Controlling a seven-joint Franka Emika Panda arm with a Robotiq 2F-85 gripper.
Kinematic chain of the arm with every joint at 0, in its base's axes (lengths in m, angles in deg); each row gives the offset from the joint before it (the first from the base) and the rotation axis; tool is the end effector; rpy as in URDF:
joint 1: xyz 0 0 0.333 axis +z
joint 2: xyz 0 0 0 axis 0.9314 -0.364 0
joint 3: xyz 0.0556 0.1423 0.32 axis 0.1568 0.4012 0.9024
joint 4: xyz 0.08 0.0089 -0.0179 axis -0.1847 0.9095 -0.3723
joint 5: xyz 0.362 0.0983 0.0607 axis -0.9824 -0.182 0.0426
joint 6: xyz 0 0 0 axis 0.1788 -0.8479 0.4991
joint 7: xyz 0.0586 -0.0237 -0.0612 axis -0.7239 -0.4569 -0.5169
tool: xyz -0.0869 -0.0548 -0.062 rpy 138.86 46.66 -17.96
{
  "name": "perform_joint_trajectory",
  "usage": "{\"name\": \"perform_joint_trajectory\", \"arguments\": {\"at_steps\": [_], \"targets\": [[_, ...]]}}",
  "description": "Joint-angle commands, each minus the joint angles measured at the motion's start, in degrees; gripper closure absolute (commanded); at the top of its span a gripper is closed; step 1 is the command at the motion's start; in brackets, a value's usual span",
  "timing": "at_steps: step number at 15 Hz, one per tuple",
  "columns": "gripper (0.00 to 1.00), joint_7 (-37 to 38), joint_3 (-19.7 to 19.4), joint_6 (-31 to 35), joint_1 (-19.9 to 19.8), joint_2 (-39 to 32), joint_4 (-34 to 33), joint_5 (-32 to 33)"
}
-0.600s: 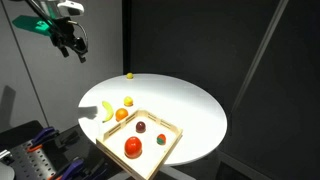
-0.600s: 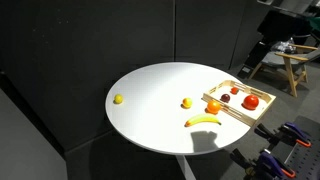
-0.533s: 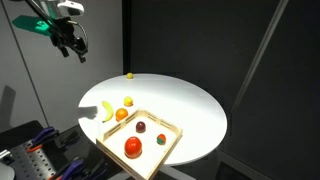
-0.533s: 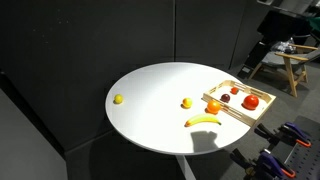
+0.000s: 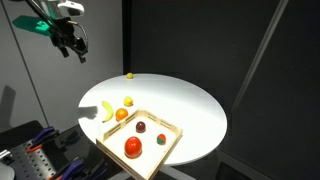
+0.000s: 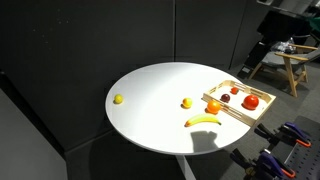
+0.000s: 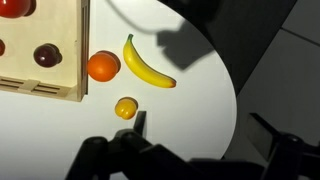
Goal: Remove the plum from the crate and put it on the table
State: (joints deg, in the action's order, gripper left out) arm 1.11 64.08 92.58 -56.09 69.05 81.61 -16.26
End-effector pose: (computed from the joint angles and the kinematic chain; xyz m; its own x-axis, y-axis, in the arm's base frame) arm 0.2852 0.0910 0.4566 0.9395 0.2274 0.2562 0.2510 -0.9659 -0.0630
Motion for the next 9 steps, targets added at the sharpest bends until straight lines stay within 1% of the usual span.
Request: {"name": "perform_joint_trajectory", "arguments": {"at_steps": [1, 9], "targets": [[0.0, 0.6, 0.3, -0.2, -0.2, -1.1, -1.2, -0.2], [0.0, 4.8, 1.8, -2.1, -1.8, -8.1, -7.8, 0.5]]}}
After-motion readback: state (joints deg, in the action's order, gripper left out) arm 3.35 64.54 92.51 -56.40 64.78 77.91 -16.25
